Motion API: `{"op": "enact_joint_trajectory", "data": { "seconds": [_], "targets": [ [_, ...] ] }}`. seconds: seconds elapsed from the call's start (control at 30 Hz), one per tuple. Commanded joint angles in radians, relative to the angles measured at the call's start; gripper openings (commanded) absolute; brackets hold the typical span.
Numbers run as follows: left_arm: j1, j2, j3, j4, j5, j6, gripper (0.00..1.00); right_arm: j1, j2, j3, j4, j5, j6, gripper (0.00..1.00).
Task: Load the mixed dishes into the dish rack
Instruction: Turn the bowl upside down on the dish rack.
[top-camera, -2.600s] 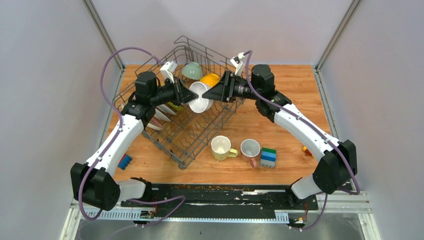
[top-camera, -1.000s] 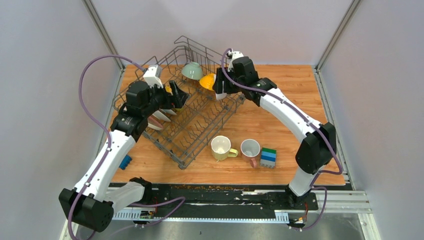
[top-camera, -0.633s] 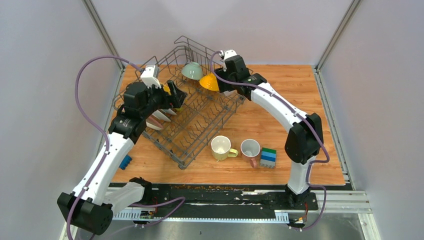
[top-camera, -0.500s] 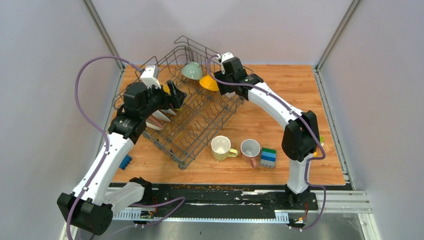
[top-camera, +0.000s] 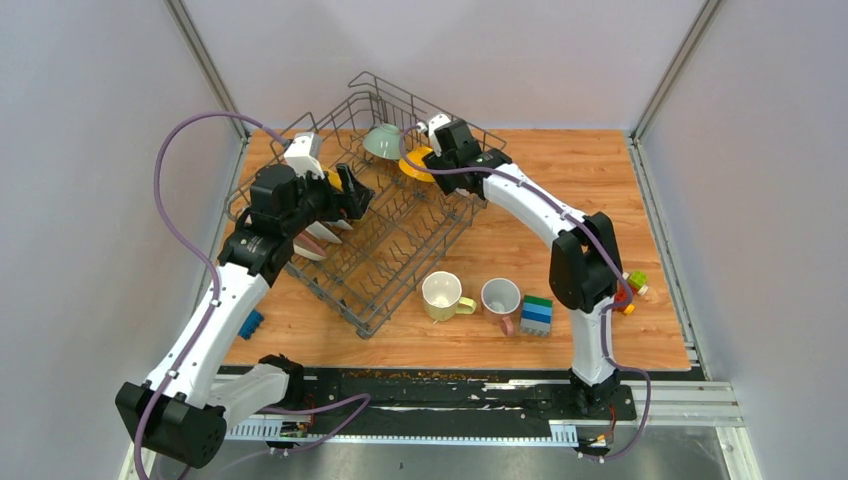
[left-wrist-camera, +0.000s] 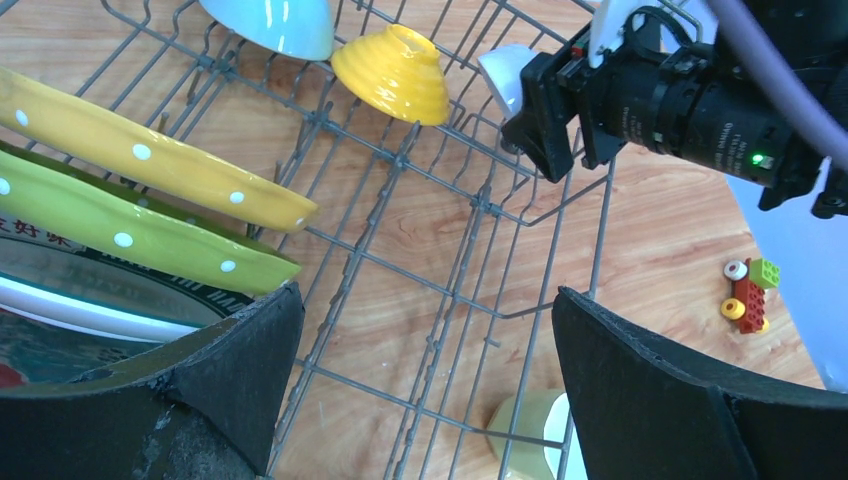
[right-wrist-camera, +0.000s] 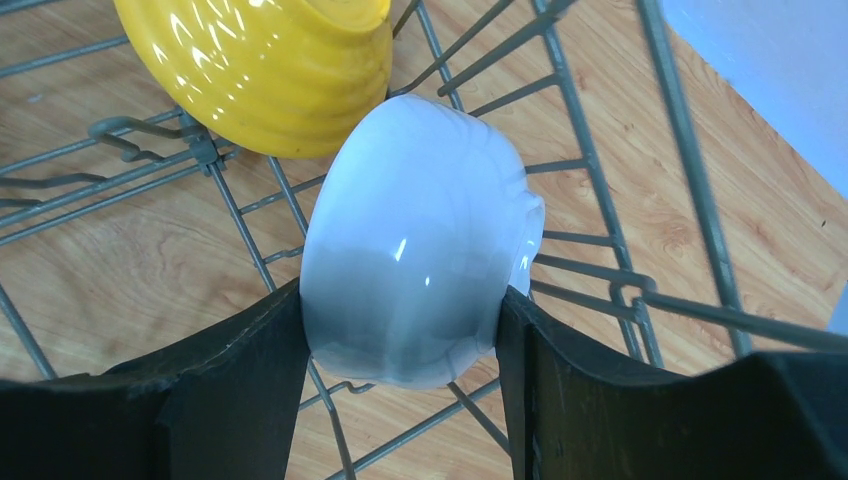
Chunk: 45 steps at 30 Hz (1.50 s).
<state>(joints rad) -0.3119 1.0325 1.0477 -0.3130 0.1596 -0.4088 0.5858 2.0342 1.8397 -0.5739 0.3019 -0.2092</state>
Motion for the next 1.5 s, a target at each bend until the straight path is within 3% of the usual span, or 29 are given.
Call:
{"op": "enact_joint_trajectory", "data": {
  "seconds": [0.0,0.5,0.93,1.47],
  "targets": [
    [-0.001,-0.002,0.016,0.008,0.015,0.019,1.0,0.0,0.035,0.068,0.035,0.062,-0.084,0.39],
    [-0.001,0.005,0.015,0.009,0.013,0.017,1.0,0.0,0.09,0.09,0.034,0.102,-0.154,0.48],
    [-0.001,0.003,0.013,0.014,0.006,0.017,1.0,0.0,0.106,0.093,0.027,0.121,-0.165,0.67],
    [-0.001,0.01,0.014,0.016,0.018,0.012,1.0,0.005,0.062,0.085,0.01,0.083,-0.148,0.76]
  ]
}}
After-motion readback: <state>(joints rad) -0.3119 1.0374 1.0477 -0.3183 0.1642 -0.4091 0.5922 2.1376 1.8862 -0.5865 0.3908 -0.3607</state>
